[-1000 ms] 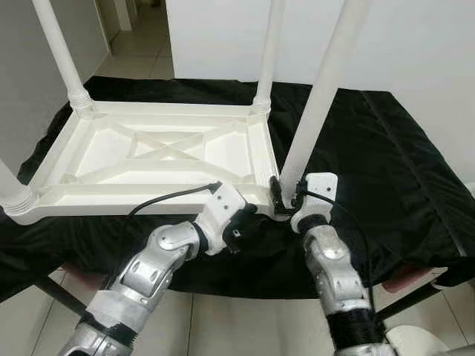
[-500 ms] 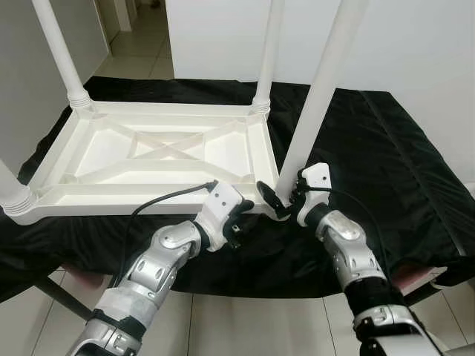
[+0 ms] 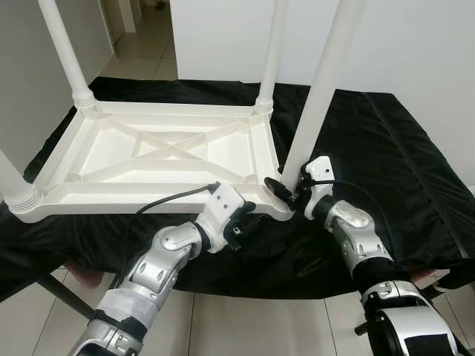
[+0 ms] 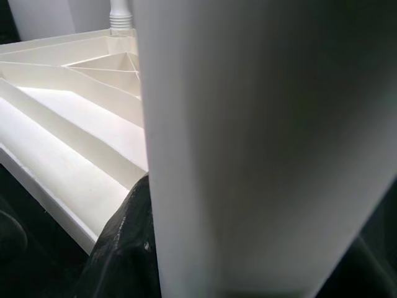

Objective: Building children table

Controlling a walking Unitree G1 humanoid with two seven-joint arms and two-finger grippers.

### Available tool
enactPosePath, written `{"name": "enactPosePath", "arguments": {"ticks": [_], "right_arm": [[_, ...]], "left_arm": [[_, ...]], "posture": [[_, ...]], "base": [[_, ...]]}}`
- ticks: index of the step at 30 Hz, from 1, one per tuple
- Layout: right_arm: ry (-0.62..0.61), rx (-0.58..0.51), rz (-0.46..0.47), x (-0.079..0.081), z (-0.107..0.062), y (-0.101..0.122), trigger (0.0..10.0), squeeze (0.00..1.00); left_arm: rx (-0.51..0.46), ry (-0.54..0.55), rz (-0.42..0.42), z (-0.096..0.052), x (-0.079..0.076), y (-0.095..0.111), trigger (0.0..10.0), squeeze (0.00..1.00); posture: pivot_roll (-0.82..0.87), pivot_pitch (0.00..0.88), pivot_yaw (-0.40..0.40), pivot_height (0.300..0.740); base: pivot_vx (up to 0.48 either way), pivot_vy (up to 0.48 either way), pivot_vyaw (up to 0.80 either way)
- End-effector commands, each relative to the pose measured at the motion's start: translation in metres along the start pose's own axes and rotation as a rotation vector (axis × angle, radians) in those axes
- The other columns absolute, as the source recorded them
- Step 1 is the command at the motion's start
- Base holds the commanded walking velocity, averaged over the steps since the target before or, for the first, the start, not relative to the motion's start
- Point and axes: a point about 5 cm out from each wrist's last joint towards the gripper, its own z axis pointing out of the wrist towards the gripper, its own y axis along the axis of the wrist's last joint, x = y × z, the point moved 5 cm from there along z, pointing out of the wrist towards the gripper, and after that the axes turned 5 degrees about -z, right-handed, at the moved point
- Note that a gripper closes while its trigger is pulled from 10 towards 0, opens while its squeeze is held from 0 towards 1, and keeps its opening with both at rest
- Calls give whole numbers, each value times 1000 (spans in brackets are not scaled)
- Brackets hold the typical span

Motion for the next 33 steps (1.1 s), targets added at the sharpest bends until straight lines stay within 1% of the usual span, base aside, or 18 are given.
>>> {"name": "enactPosePath", "arguments": {"ticks": [1, 3, 4, 5, 6, 7, 9, 14, 16, 17, 18, 22, 23, 25, 27, 29, 31, 33], "right_arm": [[20, 22, 11, 2, -3, -8, 0, 0], [20, 22, 11, 2, -3, -8, 0, 0], [18, 22, 21, 3, -4, -10, 1569, 0], [20, 24, 44, 4, -4, -11, 9294, 0], [15, 23, 60, 4, -5, -12, 10000, 0], [15, 23, 60, 4, -5, -12, 10000, 0], [-8, 28, 108, 4, -5, -15, 10000, 0], [-37, 41, 100, 3, -5, -17, 10000, 0], [-160, 46, 106, 1, -3, -16, 10000, 0], [-160, 46, 106, 1, -3, -16, 10000, 0], [-248, 37, 122, 2, -2, -14, 10000, 0], [-312, 38, 148, 6, 1, -12, 10000, 0], [-375, 49, 172, 8, 1, -14, 10000, 0], [-475, 67, 192, 12, -1, -17, 10000, 0], [-509, 72, 193, 14, -3, -18, 10000, 0], [-588, 85, 196, 16, -7, -19, 10000, 0], [-709, 94, 214, 18, -11, -19, 10000, 0], [-766, 109, 222, 20, -14, -19, 10000, 0]], "left_arm": [[4, -28, 9, 2, -3, -1, 10000, 0], [4, -28, 9, 2, -3, -1, 10000, 0], [2, -30, 9, 3, -4, 0, 10000, 0], [-1, -32, 9, 4, -4, 1, 10000, 0], [-3, -32, 10, 4, -5, 1, 10000, 0], [-3, -32, 10, 4, -5, 1, 10000, 0], [-6, -33, 11, 5, -5, 1, 10000, 0], [-5, -31, 12, 5, -5, 0, 10000, 0], [-7, -29, 11, 5, -6, -1, 10000, 0], [-7, -29, 11, 5, -6, -1, 10000, 0], [-7, -29, 9, 4, -7, -2, 10000, 0], [-7, -30, 8, 5, -7, -2, 10000, 0], [-6, -29, 7, 4, -8, -3, 10000, 0], [-5, -29, 7, 4, -8, -3, 10000, 0], [-5, -29, 8, 4, -8, -3, 10000, 0], [-5, -28, 8, 2, -8, -4, 10000, 0], [-3, -27, 9, 1, -9, -5, 10000, 0], [-3, -27, 9, 1, -9, -5, 10000, 0]], "posture": [[4, 14, -14, 740], [4, 14, -14, 740], [2, 14, -16, 740], [1, 14, -16, 740], [0, 15, -18, 740], [0, 15, -18, 740], [-1, 15, -24, 740], [-1, 15, -24, 740], [-2, 11, -36, 740], [-2, 11, -36, 740], [-1, 9, -41, 740], [-1, 9, -41, 740], [1, 10, -45, 740], [5, 12, -48, 740], [5, 12, -48, 740], [6, 12, -48, 740], [7, 13, -50, 740], [12, 17, -50, 740]], "base": [[0, 0, 0], [0, 0, 0], [0, 0, 0], [0, 0, 0], [0, 0, 0], [0, 0, 0], [0, 0, 0], [0, 0, 0], [0, 0, 0], [0, 0, 0], [0, 0, 0], [0, 0, 0], [0, 0, 0], [0, 0, 0], [0, 0, 0], [0, 0, 0], [0, 0, 0], [0, 0, 0]]}}
